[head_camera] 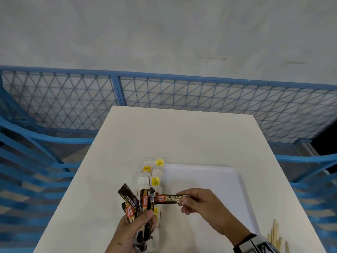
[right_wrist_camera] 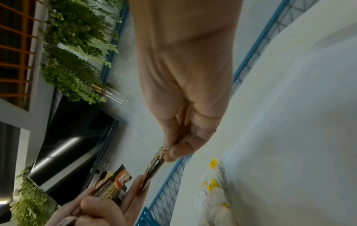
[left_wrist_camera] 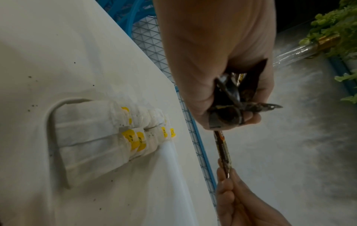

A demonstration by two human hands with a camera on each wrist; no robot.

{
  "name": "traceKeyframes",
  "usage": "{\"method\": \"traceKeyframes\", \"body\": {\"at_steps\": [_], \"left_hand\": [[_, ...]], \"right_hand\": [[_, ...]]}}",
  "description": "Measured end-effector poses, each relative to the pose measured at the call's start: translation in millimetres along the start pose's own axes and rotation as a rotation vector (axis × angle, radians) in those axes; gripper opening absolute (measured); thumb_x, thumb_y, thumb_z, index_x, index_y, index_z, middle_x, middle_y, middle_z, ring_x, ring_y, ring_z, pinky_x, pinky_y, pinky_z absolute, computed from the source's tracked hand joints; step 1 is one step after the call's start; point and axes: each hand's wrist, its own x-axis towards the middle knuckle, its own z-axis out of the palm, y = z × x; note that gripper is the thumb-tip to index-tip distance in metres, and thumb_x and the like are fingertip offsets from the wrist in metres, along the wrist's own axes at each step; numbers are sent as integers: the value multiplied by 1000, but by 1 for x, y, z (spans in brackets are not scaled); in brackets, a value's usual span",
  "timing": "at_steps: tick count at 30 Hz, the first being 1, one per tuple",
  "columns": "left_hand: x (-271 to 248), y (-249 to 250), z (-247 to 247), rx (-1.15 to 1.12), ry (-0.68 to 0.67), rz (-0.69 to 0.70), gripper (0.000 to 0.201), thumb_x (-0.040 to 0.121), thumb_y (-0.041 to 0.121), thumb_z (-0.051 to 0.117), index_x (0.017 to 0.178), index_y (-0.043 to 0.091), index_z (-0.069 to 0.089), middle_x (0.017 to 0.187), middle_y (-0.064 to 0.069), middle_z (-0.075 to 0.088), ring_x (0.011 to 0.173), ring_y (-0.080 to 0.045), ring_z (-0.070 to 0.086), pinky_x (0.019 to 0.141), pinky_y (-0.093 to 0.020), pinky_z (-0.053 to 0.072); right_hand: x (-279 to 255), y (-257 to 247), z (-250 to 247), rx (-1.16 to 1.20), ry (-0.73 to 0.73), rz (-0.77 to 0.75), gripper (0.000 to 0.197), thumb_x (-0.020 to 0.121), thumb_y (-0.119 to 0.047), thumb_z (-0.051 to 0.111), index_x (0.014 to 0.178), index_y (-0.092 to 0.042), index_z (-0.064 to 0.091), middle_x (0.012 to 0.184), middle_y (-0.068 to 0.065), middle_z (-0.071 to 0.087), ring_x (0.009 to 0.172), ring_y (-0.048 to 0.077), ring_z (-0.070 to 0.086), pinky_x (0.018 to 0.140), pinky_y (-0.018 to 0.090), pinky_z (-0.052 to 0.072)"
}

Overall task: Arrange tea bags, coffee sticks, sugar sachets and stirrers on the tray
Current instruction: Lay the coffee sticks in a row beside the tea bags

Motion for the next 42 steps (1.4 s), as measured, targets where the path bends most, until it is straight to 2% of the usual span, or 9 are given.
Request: {"method": "traceKeyframes", "body": {"at_steps": [4, 8, 16, 19, 21, 29, 33, 37, 42], "left_hand": [[10, -5, -4, 98, 9, 51, 68, 8, 44, 93, 60, 5, 72, 59, -12, 63, 51, -17, 61, 55, -31, 47], [15, -4, -5, 95, 29, 93, 62, 50, 36, 90, 99, 5, 70, 79, -8, 73, 63, -15, 68, 58, -25, 55], [14, 1, -11, 97, 52, 66, 28, 76, -12, 62, 103, -4, 60, 61, -7, 71, 49, -16, 67, 42, -19, 50], [19, 0, -17, 132, 25, 107, 69, 34, 20, 96, 94, 4, 65, 64, -12, 71, 52, -19, 68, 44, -20, 51], [25, -4, -24, 218, 68, 115, 97, 3, 42, 93, 91, 11, 64, 65, -12, 71, 56, -19, 68, 48, -19, 53], [28, -12, -32, 212, 42, 76, 112, 0, 39, 93, 104, 15, 60, 74, -15, 72, 58, -20, 69, 49, -20, 53], [26, -14, -35, 170, 59, 57, 62, 62, 7, 84, 118, 4, 57, 81, -20, 70, 56, -17, 68, 49, -18, 53], [32, -16, -35, 214, 86, 80, 116, 2, 51, 90, 107, 16, 59, 79, -16, 73, 60, -18, 70, 50, -18, 53], [30, -11, -27, 145, 36, 73, 99, 14, 35, 96, 105, 13, 63, 74, -10, 74, 58, -16, 70, 47, -19, 52]], "right_hand": [[13, 3, -4, 104, 166, 50, 8, 83, -1, 65, 89, -2, 71, 72, 8, 70, 63, 14, 64, 60, 20, 51], [33, 8, -17, 177, 283, 56, 10, 86, 2, 61, 93, 3, 68, 75, 11, 68, 64, 16, 64, 63, 21, 55], [100, 28, -44, 4, 542, 112, 4, 83, 0, 65, 81, -3, 64, 75, 9, 68, 59, 16, 62, 51, 17, 50], [117, 35, -44, -88, 584, 144, 4, 82, -5, 67, 86, -3, 66, 76, 8, 68, 58, 13, 59, 46, 15, 45], [125, 37, -42, -124, 609, 164, 7, 81, -9, 70, 85, -5, 66, 72, 7, 65, 57, 13, 55, 47, 18, 42], [144, 39, -38, -299, 643, 142, 9, 78, -15, 73, 82, -8, 71, 65, -3, 59, 73, 17, 55, 56, 18, 38], [147, 42, -37, -338, 661, 127, 12, 78, -16, 73, 85, -7, 70, 77, 1, 63, 78, 16, 55, 71, 24, 41], [151, 45, -37, -356, 687, 115, 14, 77, -16, 73, 85, -5, 70, 83, 5, 66, 82, 16, 55, 77, 27, 43], [148, 44, -35, -360, 704, 103, 13, 79, -16, 71, 85, -6, 66, 82, 1, 63, 82, 15, 54, 70, 22, 39]]}}
